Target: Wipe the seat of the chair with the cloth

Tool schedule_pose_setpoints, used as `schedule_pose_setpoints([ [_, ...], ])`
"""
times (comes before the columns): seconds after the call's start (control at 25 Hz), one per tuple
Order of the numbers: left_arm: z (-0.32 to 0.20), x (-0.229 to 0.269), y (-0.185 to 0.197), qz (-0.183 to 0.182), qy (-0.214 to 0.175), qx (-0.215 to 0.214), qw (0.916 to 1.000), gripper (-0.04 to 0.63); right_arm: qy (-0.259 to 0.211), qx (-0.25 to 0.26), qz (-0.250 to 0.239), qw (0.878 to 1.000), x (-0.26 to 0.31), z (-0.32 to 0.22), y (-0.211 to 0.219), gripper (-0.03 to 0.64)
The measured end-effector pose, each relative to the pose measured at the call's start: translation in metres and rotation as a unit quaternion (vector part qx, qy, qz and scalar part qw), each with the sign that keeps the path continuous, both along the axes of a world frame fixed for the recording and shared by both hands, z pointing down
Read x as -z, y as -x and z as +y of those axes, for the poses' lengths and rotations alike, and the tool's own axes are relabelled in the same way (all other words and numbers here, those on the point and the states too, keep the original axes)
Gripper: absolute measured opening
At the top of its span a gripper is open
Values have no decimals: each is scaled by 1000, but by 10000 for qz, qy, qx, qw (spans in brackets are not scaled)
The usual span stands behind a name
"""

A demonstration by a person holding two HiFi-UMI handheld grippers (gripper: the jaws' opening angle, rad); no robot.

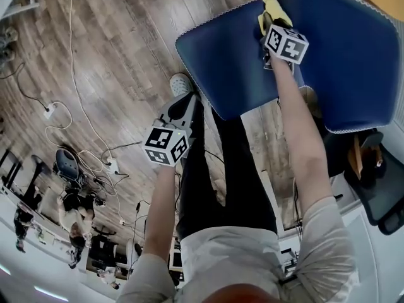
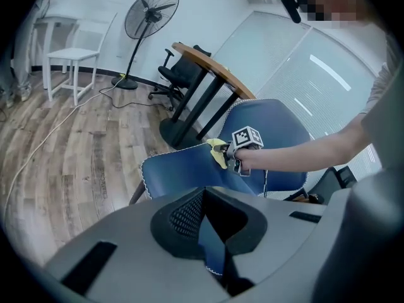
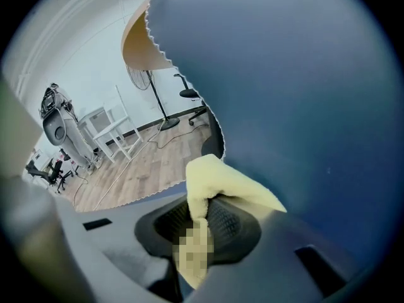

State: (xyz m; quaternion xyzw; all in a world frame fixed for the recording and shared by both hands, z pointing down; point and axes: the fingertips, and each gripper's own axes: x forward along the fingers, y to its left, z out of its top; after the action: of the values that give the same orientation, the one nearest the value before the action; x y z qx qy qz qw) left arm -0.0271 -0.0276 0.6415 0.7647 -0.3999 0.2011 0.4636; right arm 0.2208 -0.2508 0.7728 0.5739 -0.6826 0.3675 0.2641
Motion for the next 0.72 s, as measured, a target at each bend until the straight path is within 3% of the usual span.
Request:
schedule_pose_setpoints([
  [0.4, -24, 7, 30, -93, -169, -265, 9995, 26, 279, 624, -207, 9974, -4, 31, 75, 63],
  [0.72, -13, 6, 48, -91, -145, -315, 9994, 26, 329, 175, -474, 9982, -6, 51, 100, 63],
])
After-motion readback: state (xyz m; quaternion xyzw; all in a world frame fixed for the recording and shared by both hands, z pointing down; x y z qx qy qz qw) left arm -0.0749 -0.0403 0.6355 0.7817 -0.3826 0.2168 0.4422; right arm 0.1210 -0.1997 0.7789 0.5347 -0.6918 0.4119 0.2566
